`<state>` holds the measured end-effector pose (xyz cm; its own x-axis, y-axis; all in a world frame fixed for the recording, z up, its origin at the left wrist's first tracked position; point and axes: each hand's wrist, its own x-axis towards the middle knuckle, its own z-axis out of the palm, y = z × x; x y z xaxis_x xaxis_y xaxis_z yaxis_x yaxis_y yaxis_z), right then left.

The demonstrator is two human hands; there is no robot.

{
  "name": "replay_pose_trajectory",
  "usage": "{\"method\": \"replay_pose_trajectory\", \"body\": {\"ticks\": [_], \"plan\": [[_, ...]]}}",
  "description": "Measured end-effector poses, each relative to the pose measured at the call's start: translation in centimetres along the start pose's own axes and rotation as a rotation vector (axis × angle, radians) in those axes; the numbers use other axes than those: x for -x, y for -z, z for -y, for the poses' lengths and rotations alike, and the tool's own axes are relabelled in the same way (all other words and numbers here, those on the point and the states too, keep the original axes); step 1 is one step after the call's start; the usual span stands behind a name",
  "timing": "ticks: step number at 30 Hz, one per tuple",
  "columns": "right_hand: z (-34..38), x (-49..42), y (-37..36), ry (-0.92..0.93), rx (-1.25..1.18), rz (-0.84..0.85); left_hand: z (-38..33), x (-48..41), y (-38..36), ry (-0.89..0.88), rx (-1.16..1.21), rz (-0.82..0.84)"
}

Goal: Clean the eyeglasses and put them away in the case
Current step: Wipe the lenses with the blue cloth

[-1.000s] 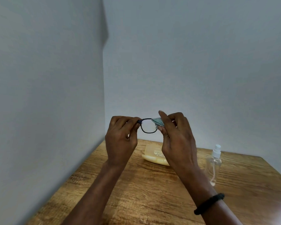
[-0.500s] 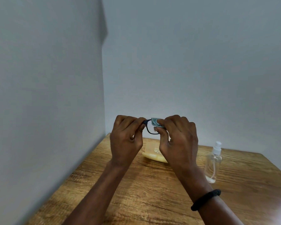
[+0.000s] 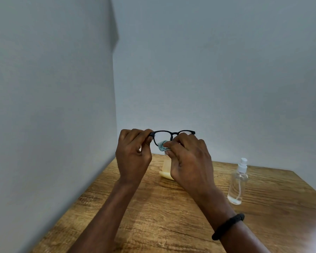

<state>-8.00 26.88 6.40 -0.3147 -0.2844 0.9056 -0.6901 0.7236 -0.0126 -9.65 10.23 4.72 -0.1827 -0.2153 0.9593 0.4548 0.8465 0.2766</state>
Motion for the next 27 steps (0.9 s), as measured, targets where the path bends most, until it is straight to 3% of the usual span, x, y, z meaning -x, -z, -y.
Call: {"method": "replay_pose_trajectory", "body": {"ticks": [8,18,27], "plan": [[-0.4,-0.4,0.4,-0.177,0.054,-0.085,-0.7,0.3,-0.2,-0.030,0.031,0.030],[0.4,-0.2,-0.1,-0.059,-0.030,-0.127,-1.4,1.0,-0.7,-0.120,0.044,0.052],[0.3,0.0,-0.3,0.062,-0.043,-0.023,-1.0,0.3,0.0,0.015,0.090,-0.008]]}}
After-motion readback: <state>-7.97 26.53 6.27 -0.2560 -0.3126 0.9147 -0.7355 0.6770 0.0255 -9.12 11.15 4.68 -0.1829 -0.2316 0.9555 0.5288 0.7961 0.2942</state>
